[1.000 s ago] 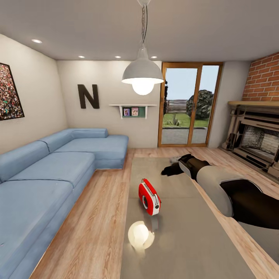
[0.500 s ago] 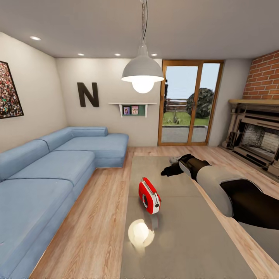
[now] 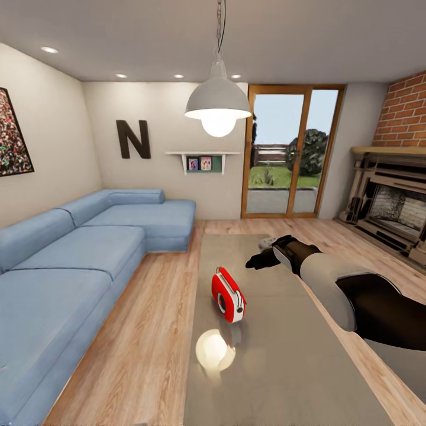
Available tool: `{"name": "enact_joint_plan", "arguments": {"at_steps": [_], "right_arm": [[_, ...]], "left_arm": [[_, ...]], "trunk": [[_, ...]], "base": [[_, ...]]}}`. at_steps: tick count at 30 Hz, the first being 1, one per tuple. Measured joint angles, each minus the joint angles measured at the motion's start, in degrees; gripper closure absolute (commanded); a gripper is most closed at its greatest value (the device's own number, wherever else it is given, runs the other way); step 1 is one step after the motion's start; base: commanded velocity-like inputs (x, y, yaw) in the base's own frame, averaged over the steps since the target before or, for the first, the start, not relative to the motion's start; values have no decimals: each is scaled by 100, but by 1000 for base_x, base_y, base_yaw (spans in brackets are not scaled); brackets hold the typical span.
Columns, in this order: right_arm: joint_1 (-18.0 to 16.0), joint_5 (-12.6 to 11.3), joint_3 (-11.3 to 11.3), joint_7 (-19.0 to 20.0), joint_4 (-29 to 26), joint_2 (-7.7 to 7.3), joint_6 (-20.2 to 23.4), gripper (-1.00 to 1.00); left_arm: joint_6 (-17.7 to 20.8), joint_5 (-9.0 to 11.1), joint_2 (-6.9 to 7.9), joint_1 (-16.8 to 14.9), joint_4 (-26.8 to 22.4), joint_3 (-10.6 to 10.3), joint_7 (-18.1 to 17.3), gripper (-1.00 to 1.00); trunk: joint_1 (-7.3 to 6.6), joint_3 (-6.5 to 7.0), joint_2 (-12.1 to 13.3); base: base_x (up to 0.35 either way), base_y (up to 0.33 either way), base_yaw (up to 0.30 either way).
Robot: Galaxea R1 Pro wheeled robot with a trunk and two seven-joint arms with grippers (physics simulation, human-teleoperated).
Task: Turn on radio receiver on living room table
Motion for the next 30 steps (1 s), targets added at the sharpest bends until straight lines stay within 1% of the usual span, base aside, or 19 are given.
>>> {"name": "enact_joint_plan", "arguments": {"at_steps": [17,25,30], "right_arm": [[0,0,-2,-17,0,-22,-22,-100],[0,0,5,-17,0,-26,-90,-100],[0,0,3,-17,0,-26,-103,-100]], "left_arm": [[-10,0,-20,-1,2,-8,-34,-100],[-7,-16,5,-2,1,-10,-35,-100],[-13,-25,-14,-3,-1,0,-33,-100]], "trunk": [[0,-158,0],[0,-232,0],[0,-278,0]], "base": [[0,0,0],[0,0,0],[0,0,0]]}}
